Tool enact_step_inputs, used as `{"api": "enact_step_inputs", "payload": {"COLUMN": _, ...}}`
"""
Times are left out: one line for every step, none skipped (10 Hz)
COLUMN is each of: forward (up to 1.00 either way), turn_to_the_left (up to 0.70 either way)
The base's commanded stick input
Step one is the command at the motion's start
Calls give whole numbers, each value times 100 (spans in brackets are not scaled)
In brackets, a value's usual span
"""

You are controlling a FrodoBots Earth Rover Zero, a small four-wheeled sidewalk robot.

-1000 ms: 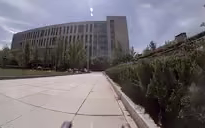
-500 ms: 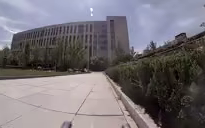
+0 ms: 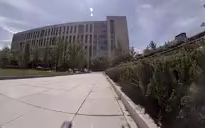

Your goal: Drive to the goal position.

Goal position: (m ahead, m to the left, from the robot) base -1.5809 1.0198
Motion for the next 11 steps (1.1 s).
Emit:
{"api": "enact_step_inputs", "payload": {"forward": 0, "turn_to_the_left": 0}}
{"api": "enact_step_inputs", "payload": {"forward": 2, "turn_to_the_left": 0}}
{"api": "enact_step_inputs", "payload": {"forward": 3, "turn_to_the_left": 0}}
{"api": "enact_step_inputs", "payload": {"forward": 4, "turn_to_the_left": 0}}
{"api": "enact_step_inputs", "payload": {"forward": 4, "turn_to_the_left": 0}}
{"api": "enact_step_inputs", "payload": {"forward": 4, "turn_to_the_left": 0}}
{"api": "enact_step_inputs", "payload": {"forward": 4, "turn_to_the_left": 0}}
{"api": "enact_step_inputs", "payload": {"forward": 4, "turn_to_the_left": 0}}
{"api": "enact_step_inputs", "payload": {"forward": 4, "turn_to_the_left": 0}}
{"api": "enact_step_inputs", "payload": {"forward": 0, "turn_to_the_left": 0}}
{"api": "enact_step_inputs", "payload": {"forward": 1, "turn_to_the_left": 0}}
